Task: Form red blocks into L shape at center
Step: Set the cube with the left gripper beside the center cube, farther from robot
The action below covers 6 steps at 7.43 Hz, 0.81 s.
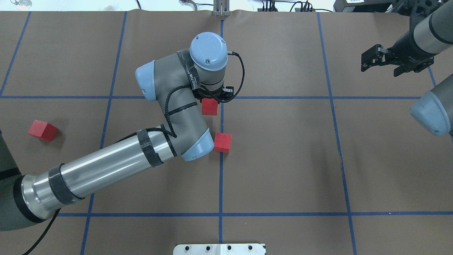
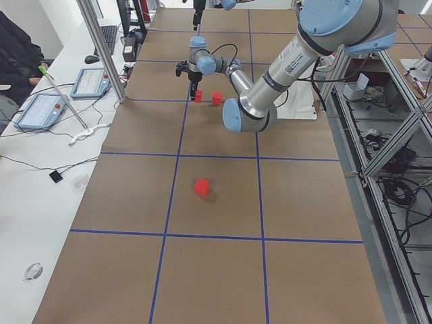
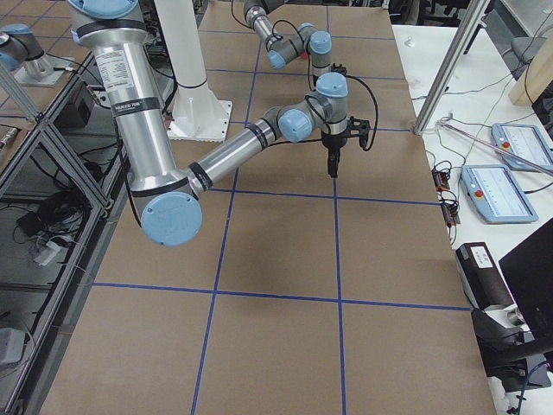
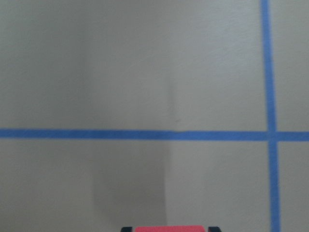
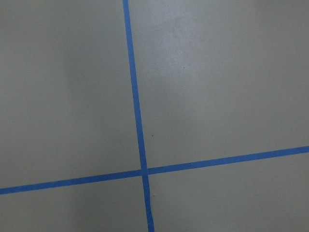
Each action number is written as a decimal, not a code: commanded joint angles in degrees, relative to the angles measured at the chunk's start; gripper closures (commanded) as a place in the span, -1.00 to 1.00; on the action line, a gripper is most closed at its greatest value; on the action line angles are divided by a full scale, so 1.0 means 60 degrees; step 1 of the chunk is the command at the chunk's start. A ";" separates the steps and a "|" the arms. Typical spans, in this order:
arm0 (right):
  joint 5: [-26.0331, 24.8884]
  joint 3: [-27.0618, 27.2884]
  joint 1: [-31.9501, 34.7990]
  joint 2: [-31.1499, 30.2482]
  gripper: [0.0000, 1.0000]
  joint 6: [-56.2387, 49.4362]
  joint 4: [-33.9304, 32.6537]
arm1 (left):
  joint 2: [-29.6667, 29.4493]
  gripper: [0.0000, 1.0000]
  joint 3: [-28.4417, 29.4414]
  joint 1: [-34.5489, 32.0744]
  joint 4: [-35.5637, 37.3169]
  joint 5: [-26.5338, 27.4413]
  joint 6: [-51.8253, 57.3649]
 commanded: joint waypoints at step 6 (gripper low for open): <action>0.0014 -0.0031 -0.0088 -0.0035 -0.98 0.0040 0.0000 | -0.0274 1.00 0.0731 0.0391 -0.0909 -0.0050 -0.0139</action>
